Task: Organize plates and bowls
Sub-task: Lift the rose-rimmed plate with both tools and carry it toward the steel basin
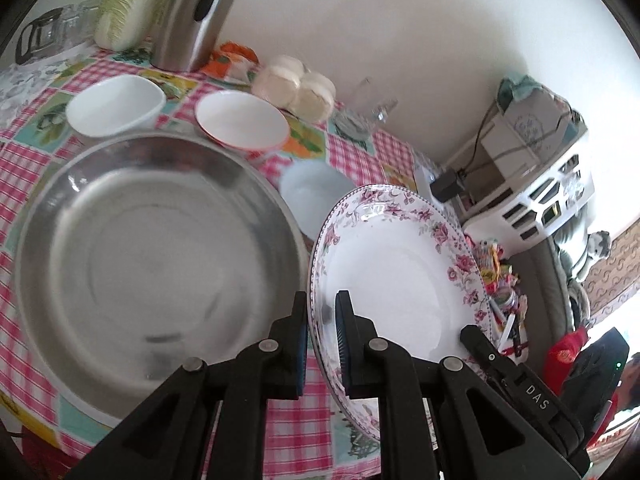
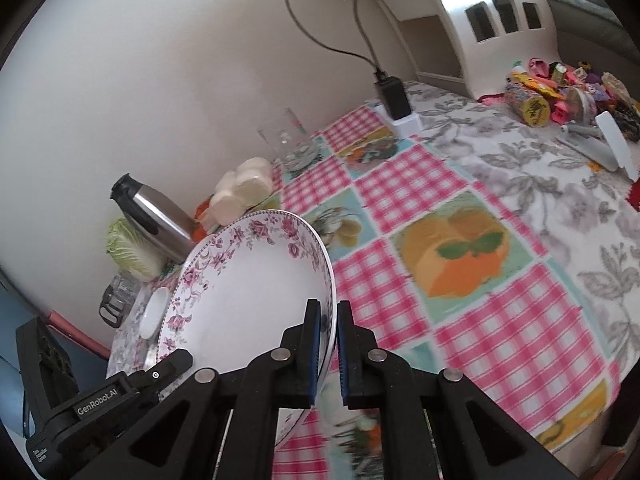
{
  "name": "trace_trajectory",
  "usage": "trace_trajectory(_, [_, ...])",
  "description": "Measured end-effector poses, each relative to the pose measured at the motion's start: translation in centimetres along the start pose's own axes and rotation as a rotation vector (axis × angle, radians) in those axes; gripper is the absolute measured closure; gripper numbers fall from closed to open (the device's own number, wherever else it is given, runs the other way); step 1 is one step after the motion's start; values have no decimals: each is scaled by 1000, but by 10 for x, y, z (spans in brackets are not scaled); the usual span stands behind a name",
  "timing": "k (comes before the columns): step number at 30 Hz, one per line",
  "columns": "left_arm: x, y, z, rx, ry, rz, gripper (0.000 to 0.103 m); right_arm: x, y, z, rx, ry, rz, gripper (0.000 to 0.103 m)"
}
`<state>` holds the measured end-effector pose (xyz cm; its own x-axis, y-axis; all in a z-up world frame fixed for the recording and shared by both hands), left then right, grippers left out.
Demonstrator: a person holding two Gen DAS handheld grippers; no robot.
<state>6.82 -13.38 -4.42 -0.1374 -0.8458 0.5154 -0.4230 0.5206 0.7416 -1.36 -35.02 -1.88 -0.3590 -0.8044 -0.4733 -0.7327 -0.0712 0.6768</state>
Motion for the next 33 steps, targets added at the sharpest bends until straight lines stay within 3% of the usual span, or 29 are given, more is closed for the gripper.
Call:
trace_trajectory(13, [-76, 49, -40, 61, 126, 34, 90, -92, -24, 18, -24, 91, -49, 93])
trace_trajectory(22, [-129, 74, -52, 91, 196, 17, 90, -149, -48, 41, -67, 140, -96, 93])
trace_trajectory(33, [-161, 68, -51, 60, 265, -15, 90, -169, -77, 63, -134, 163, -77, 93])
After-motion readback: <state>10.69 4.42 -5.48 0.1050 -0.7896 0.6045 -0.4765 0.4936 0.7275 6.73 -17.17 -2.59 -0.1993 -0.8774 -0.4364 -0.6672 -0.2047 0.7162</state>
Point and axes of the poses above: each gripper's, at about its wrist camera, not at the fingertips, and y roughly against the way its jaws point, x to its right, z to its underside, the point moved 6 cm from there along -y, roughly the way its jaws point, and after that the axes turned 2 degrees about -x, right-handed, at the moved point
